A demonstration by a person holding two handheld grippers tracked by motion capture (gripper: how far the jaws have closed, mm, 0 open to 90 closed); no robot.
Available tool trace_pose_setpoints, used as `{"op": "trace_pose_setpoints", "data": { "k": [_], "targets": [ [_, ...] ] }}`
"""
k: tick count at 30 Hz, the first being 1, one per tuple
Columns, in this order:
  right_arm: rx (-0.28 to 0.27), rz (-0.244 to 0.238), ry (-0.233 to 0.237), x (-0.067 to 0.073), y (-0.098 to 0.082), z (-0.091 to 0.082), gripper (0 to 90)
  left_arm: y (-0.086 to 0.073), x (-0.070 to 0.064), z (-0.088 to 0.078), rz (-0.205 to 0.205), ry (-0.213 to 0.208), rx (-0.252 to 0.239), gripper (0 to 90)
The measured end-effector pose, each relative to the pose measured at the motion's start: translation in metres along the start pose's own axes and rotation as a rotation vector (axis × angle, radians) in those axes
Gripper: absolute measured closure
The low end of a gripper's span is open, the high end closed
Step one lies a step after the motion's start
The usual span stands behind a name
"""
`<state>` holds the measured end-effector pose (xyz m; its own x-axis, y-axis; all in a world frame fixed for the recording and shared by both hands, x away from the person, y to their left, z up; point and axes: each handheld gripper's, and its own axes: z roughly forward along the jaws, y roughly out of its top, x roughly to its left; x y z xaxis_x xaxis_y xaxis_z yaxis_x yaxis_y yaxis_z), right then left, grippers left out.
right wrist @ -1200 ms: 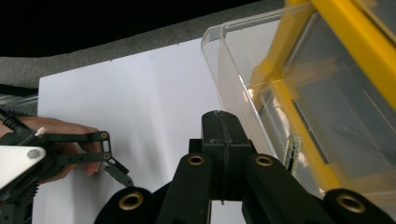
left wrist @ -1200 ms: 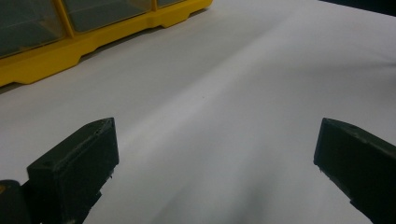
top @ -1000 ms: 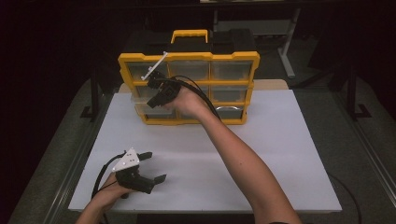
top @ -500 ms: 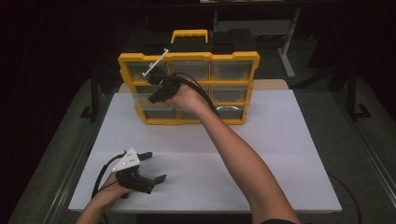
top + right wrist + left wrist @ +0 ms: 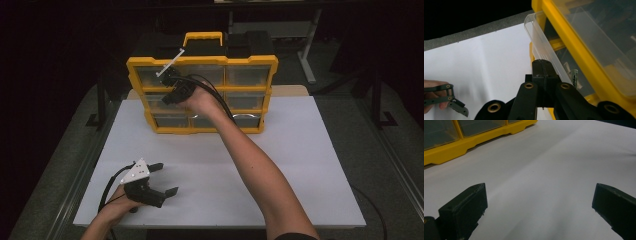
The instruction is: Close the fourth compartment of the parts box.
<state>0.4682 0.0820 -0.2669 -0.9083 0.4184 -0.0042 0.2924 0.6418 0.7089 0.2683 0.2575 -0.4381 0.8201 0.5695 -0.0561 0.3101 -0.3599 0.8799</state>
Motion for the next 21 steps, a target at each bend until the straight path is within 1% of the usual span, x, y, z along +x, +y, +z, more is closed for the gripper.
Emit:
{"op": "trace_pose_setpoints", "data": {
  "k": [1, 3, 4, 6, 10, 11, 12, 13, 14, 15, 17, 18, 21],
  "targets": [
    [-0.004, 0.006, -0.011, -0.0010, -0.0001, 0.0000, 89.3, 0.0000, 0.0000, 0.0001, -0.001, 0.000, 0.000, 0.2],
    [0.000, 0.003, -0.021, -0.0018, -0.0003, -0.0001, 89.3, -0.0001, 0.0001, 0.0000, 0.000, 0.001, 0.002, 0.1],
    [-0.010, 0.007, -0.027, -0.0034, -0.0005, 0.0000, 89.3, -0.0002, 0.0007, -0.0004, 0.006, 0.001, 0.004, 0.2],
    [-0.011, 0.022, -0.033, -0.0037, -0.0003, -0.0004, 89.3, -0.0003, 0.0009, -0.0004, 0.006, 0.002, 0.005, 0.2],
    [-0.009, 0.019, -0.042, -0.0035, -0.0001, 0.0001, 89.3, -0.0004, 0.0008, -0.0006, 0.007, 0.003, 0.005, 0.2],
    [-0.014, 0.002, -0.054, -0.0040, -0.0003, 0.0007, 89.3, -0.0004, 0.0007, -0.0006, 0.004, 0.003, 0.005, 0.2],
    [-0.014, 0.002, -0.054, -0.0040, -0.0003, 0.0007, 89.3, -0.0004, 0.0008, -0.0007, 0.006, 0.004, 0.006, 0.2],
    [-0.014, 0.015, -0.058, -0.0035, -0.0002, 0.0006, 89.3, -0.0004, 0.0003, -0.0009, 0.001, 0.003, 0.001, 0.2],
    [-0.015, 0.015, -0.060, -0.0032, -0.0002, 0.0007, 89.3, -0.0004, 0.0003, -0.0009, 0.001, 0.003, 0.001, 0.2],
    [-0.017, 0.004, -0.064, -0.0033, -0.0004, 0.0009, 89.3, -0.0005, -0.0001, -0.0012, -0.002, 0.003, 0.001, 0.1],
    [-0.018, 0.004, -0.058, -0.0028, -0.0005, 0.0001, 89.3, -0.0007, 0.0005, -0.0019, 0.004, 0.004, 0.005, 0.2],
    [-0.021, 0.017, -0.043, -0.0011, -0.0015, -0.0028, 89.3, -0.0006, 0.0005, -0.0015, -0.005, 0.004, 0.001, 0.2],
    [-0.025, 0.016, -0.035, -0.0002, -0.0029, -0.0060, 89.2, -0.0006, 0.0006, -0.0017, -0.007, 0.004, 0.003, 0.2]
  ]
}}
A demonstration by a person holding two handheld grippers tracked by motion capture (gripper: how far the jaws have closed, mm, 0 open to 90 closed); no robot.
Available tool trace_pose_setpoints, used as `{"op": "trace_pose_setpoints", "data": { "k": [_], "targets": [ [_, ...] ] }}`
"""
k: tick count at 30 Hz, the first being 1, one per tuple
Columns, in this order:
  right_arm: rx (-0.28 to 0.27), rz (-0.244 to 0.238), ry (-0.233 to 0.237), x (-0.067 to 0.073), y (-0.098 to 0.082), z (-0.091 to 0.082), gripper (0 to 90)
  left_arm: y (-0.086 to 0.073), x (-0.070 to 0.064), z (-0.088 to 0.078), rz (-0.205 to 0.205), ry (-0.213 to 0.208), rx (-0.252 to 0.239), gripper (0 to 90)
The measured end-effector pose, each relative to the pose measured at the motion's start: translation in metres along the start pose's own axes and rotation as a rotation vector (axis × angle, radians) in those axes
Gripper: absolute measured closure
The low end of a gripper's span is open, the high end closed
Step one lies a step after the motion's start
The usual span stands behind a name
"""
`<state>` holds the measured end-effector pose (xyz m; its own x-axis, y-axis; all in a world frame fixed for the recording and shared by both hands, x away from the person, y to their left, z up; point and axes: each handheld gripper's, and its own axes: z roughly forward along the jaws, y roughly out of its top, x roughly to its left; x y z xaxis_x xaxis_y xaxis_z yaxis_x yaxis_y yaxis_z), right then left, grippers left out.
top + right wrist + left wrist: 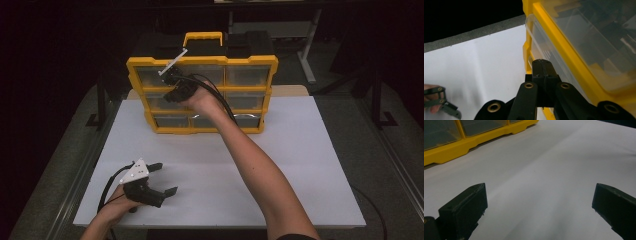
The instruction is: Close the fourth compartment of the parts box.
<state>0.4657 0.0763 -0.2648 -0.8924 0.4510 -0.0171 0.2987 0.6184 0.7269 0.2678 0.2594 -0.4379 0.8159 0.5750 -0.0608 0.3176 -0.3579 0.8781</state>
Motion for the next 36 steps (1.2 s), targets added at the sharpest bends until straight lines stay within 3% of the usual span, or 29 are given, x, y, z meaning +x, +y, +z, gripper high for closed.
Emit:
{"op": "trace_pose_setpoints", "data": {
  "k": [5, 7, 10, 11, 16, 17, 19, 23, 25, 29, 36],
  "targets": [
    [-0.005, 0.013, 0.019, 0.001, -0.007, -0.010, 87.5, 0.000, -0.001, 0.000, -0.022, 0.001, -0.009, 0.2],
    [-0.015, 0.033, 0.033, 0.001, -0.013, -0.016, 79.1, 0.000, -0.001, 0.000, -0.017, 0.003, -0.006, 0.2],
    [-0.021, 0.025, 0.036, 0.001, -0.020, -0.022, 73.4, 0.000, 0.000, 0.000, -0.005, 0.006, -0.005, 0.2],
    [-0.027, 0.023, 0.033, 0.001, -0.022, -0.024, 72.1, 0.000, 0.000, 0.000, -0.019, 0.005, -0.005, 0.2],
    [-0.033, 0.018, 0.041, 0.001, -0.034, -0.031, 67.1, 0.000, 0.001, 0.000, -0.014, 0.009, -0.001, 0.2],
    [-0.035, 0.036, 0.049, 0.002, -0.037, -0.032, 66.2, 0.000, 0.001, 0.000, -0.019, 0.010, 0.005, 0.2],
    [-0.030, 0.019, 0.046, 0.001, -0.043, -0.034, 64.1, 0.000, 0.001, 0.000, -0.020, 0.010, 0.006, 0.1],
    [-0.040, 0.029, 0.051, 0.001, -0.052, -0.038, 61.1, 0.000, 0.002, -0.001, -0.019, 0.011, 0.008, 0.1],
    [-0.048, 0.002, 0.043, -0.001, -0.059, -0.039, 58.3, 0.000, 0.001, 0.000, -0.030, 0.012, 0.000, 0.1],
    [-0.054, 0.043, 0.047, 0.003, -0.070, -0.046, 52.6, 0.000, 0.001, 0.000, -0.025, 0.014, -0.004, 0.1],
    [-0.065, 0.041, 0.032, 0.002, -0.084, -0.050, 45.1, 0.000, 0.003, -0.001, -0.016, 0.014, 0.010, 0.1]
  ]
}}
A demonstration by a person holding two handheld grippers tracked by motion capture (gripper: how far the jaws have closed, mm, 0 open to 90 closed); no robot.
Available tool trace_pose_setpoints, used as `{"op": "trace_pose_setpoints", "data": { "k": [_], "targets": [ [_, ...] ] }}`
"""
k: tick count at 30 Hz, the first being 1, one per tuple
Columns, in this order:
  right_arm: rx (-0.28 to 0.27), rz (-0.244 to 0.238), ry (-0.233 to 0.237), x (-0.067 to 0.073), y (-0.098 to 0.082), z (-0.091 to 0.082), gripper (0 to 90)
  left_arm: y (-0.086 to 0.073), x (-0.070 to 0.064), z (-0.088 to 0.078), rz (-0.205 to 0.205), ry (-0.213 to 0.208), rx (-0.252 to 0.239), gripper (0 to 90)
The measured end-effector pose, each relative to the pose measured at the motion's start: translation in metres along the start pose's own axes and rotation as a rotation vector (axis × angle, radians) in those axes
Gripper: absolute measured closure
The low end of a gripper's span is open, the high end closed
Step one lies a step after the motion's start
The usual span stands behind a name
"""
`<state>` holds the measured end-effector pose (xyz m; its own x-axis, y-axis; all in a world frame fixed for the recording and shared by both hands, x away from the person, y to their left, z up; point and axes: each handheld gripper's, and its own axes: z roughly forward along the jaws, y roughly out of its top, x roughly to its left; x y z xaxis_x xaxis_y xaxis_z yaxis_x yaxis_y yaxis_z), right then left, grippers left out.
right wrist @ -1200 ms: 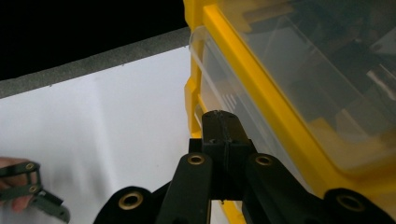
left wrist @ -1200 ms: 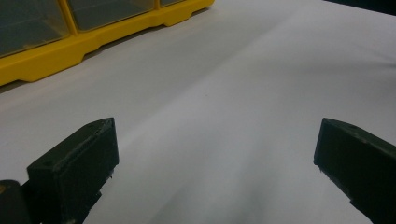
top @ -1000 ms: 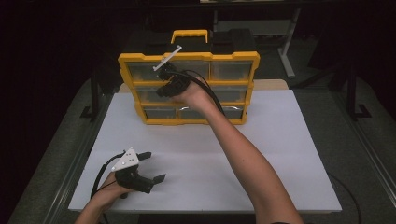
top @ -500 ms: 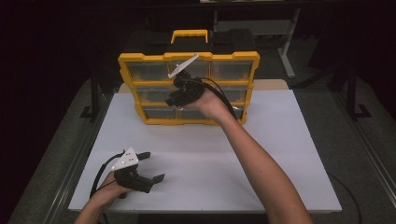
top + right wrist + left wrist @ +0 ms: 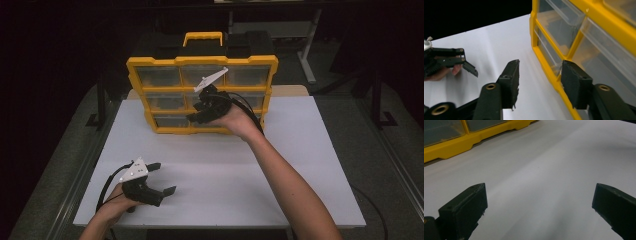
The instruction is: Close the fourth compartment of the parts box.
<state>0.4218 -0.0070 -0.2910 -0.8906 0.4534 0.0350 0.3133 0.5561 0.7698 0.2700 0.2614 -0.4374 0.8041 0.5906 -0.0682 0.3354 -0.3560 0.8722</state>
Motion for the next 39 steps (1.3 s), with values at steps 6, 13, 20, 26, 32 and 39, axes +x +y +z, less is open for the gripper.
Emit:
{"op": "trace_pose_setpoints", "data": {
  "k": [6, 13, 20, 26, 32, 39],
  "targets": [
    [-0.002, 0.015, -0.017, -0.002, -0.016, -0.005, 36.1, 0.000, -0.001, 0.001, -0.003, 0.000, -0.007, 0.2],
    [-0.016, 0.035, -0.022, -0.002, -0.034, -0.012, 26.7, 0.000, -0.001, 0.000, -0.014, -0.003, -0.005, 0.1],
    [-0.011, 0.074, -0.050, -0.002, -0.055, -0.017, 17.0, 0.000, -0.001, 0.001, -0.012, -0.001, -0.002, 0.1],
    [-0.043, 0.098, -0.087, -0.003, -0.073, -0.024, 9.1, 0.000, -0.001, 0.000, -0.014, -0.002, 0.002, 0.1],
    [-0.051, 0.104, -0.105, -0.002, -0.092, -0.028, 0.2, 0.001, -0.001, 0.000, -0.013, -0.004, 0.003, 0.1],
    [-0.073, 0.105, -0.125, 0.002, -0.112, -0.037, 0.0, 0.000, -0.001, 0.000, -0.017, 0.001, 0.009, 0.1]
  ]
}}
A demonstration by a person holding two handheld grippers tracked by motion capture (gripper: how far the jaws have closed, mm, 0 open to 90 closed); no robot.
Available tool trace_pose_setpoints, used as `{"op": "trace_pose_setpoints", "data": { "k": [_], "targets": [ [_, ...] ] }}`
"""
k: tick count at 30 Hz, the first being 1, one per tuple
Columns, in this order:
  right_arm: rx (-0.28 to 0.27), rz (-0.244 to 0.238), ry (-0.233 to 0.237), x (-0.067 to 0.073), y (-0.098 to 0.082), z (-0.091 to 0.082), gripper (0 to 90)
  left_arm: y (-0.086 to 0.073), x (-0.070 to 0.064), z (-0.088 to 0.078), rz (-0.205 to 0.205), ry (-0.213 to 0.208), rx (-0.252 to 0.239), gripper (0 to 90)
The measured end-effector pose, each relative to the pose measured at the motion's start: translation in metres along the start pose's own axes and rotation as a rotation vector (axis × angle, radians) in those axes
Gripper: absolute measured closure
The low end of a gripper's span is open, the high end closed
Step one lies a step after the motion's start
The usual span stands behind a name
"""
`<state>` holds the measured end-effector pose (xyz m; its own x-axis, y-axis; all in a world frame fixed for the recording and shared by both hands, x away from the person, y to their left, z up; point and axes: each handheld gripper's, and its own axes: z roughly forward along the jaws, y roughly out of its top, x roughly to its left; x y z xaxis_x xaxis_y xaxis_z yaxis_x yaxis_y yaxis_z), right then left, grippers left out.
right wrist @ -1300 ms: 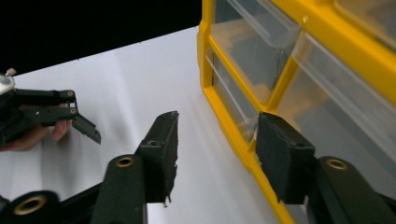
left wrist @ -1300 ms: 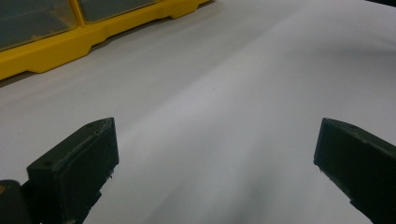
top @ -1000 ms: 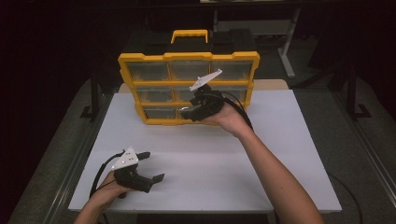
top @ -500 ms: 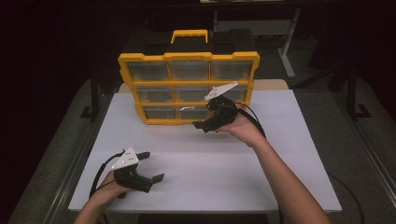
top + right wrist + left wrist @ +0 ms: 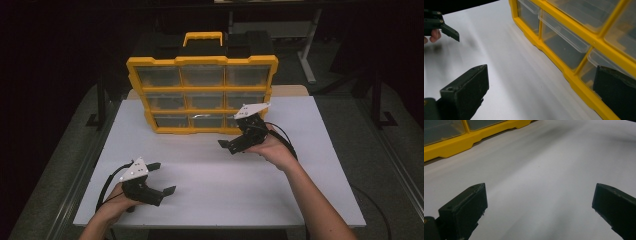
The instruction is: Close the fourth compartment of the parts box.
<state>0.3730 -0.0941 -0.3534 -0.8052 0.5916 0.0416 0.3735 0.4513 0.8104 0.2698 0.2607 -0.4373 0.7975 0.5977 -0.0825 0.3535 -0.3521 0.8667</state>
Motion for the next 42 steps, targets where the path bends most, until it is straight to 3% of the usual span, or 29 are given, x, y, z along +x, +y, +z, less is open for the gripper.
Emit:
{"op": "trace_pose_setpoints", "data": {
  "k": [15, 17, 22, 37, 42],
  "targets": [
    [-0.032, 0.078, -0.039, -0.004, -0.057, -0.022, 0.0, 0.001, 0.000, 0.000, 0.006, -0.001, 0.003, 0.1],
    [-0.029, 0.083, -0.052, -0.004, -0.070, -0.028, 0.0, 0.001, -0.001, 0.001, -0.010, -0.003, 0.002, 0.1],
    [-0.039, 0.098, -0.077, -0.004, -0.090, -0.040, 0.0, 0.001, 0.001, 0.000, 0.009, -0.002, 0.014, 0.1],
    [-0.035, 0.123, -0.122, 0.005, -0.134, -0.068, 0.0, 0.001, -0.001, 0.001, 0.007, 0.003, 0.013, 0.1],
    [-0.057, 0.131, -0.131, 0.008, -0.147, -0.078, 0.0, 0.001, -0.001, 0.002, 0.004, 0.001, 0.016, 0.1]
  ]
}}
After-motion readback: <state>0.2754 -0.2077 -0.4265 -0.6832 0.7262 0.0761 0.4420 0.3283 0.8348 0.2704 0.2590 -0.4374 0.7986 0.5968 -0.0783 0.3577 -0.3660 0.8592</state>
